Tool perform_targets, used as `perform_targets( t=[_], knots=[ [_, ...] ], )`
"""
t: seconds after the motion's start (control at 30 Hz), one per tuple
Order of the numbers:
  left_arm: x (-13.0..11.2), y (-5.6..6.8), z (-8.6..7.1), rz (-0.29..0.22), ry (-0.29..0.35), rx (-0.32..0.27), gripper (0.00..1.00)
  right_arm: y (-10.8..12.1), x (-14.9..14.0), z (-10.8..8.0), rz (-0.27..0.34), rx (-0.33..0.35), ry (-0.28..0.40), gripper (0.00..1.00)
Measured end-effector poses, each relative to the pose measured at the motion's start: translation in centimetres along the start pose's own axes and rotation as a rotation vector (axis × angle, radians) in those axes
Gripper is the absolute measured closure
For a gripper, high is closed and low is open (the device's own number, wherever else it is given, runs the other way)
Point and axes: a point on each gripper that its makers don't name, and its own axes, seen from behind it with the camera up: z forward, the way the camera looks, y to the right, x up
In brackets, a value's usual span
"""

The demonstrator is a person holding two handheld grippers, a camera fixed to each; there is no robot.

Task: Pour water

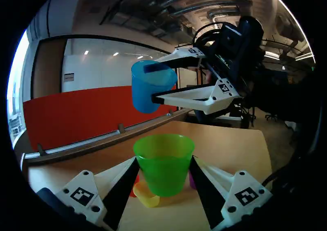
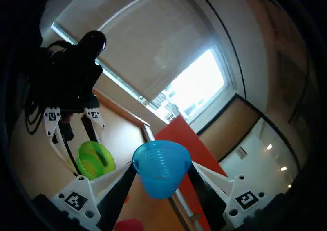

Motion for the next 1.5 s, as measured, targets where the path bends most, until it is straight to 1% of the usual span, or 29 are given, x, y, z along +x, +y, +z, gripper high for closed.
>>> perform_targets(
  t=[0.1, 0.4, 0.5, 0.9, 1.0, 1.1, 1.2, 1.5],
  knots=[
    [0.0, -0.1, -0.1, 0.001, -0.002, 0.002, 0.18, -0.1, -0.5, 0.0, 0.094, 0.004, -0.011, 0.1],
    [0.0, -0.2, -0.4, 0.003, -0.005, 0.008, 0.17, -0.5, -1.9, -0.4, 0.351, 0.017, -0.036, 0.1],
    [0.0, -0.2, -0.5, 0.003, -0.005, 0.009, 0.17, -0.7, -2.2, -0.6, 0.422, 0.022, -0.043, 0.1],
    [0.1, -0.3, -0.7, 0.004, -0.005, 0.013, 0.18, -1.9, -3.3, -0.7, 0.645, 0.058, -0.091, 0.1],
    [0.1, -0.3, -0.7, 0.006, -0.006, 0.013, 0.17, -2.0, -3.3, -0.7, 0.691, 0.066, -0.096, 0.1],
    [0.1, -0.3, -0.7, 0.006, -0.007, 0.013, 0.17, -1.9, -3.3, -0.7, 0.718, 0.071, -0.099, 0.1],
    [0.2, -0.3, -0.7, 0.006, -0.006, 0.015, 0.17, -1.8, -3.2, -0.8, 0.728, 0.072, -0.101, 0.1],
    [-0.3, -0.3, -0.7, 0.011, -0.022, 0.012, 0.17, -1.9, -3.6, -1.1, 0.718, 0.07, -0.12, 0.1]
  ],
)
